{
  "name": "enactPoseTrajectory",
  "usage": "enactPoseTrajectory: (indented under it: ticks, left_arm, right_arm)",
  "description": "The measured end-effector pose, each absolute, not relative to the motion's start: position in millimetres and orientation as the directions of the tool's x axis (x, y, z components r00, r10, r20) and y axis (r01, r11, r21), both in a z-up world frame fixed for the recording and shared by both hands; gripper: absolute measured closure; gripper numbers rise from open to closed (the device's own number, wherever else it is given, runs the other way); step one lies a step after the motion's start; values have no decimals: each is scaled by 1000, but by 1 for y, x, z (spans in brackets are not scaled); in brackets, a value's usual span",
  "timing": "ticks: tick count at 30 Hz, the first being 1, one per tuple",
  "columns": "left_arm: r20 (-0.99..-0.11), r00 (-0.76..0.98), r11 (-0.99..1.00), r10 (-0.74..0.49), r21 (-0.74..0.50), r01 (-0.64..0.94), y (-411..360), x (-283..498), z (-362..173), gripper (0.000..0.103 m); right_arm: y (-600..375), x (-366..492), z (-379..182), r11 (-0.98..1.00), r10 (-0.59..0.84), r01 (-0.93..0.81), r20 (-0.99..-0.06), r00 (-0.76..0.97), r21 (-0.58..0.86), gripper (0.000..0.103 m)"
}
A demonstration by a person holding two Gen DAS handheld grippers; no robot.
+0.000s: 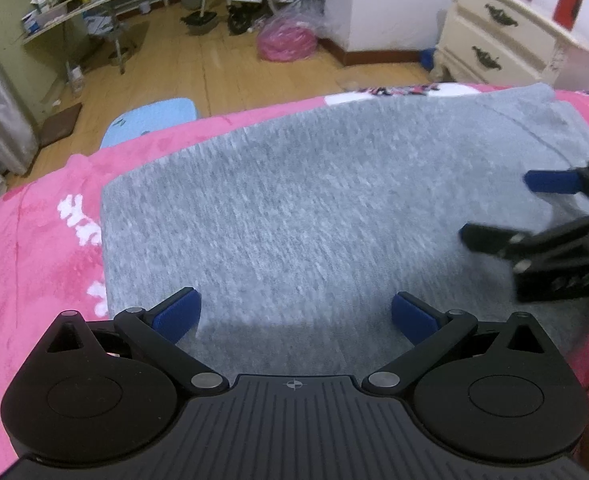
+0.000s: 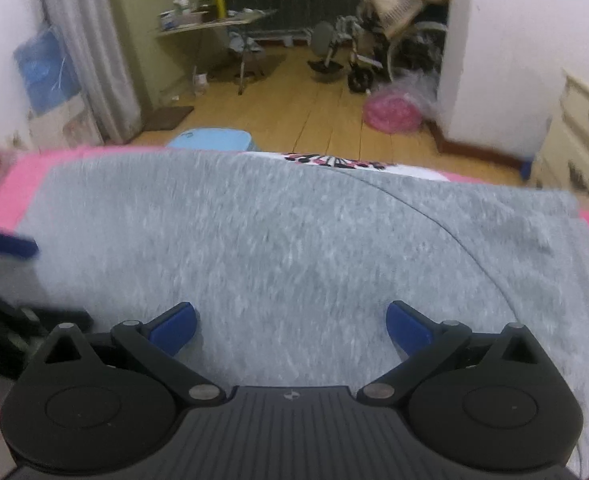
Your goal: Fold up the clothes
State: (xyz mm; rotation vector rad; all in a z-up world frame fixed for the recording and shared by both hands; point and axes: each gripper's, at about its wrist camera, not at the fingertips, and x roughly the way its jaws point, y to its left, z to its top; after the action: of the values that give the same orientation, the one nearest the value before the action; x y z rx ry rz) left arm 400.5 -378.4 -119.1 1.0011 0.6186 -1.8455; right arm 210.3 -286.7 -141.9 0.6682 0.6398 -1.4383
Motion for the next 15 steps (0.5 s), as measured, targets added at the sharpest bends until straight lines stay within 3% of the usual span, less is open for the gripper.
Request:
enactPoseTrajectory:
  ticks: [6, 10, 12, 13, 15]
  left_arm:
    - [-740, -301, -413, -601, -34, 910, -372, 447, -96, 0]
    - [-746, -269, -326, -609, -74, 942, -384, 476, -106, 8]
    - [-754, -296, -287, -587, -148, 947, -393, 488, -115, 16]
    - [-756, -321, -272, -571, -194, 942, -398, 493, -120, 28]
    - [-746, -370, -257, -554, -269, 928, -410, 500, -129, 31]
  right_arm:
    - [-284, 210, -145, 30, -674, 999, -738, 44, 32, 0]
    - [-283, 210, -145, 28, -677, 999, -735, 43, 33, 0]
    - [-283, 210, -145, 28, -677, 999, -735, 43, 32, 0]
    - [-283, 210, -145, 28, -676, 999, -736, 43, 32, 0]
    - [-284, 210, -145, 28, -675, 999, -737, 42, 32, 0]
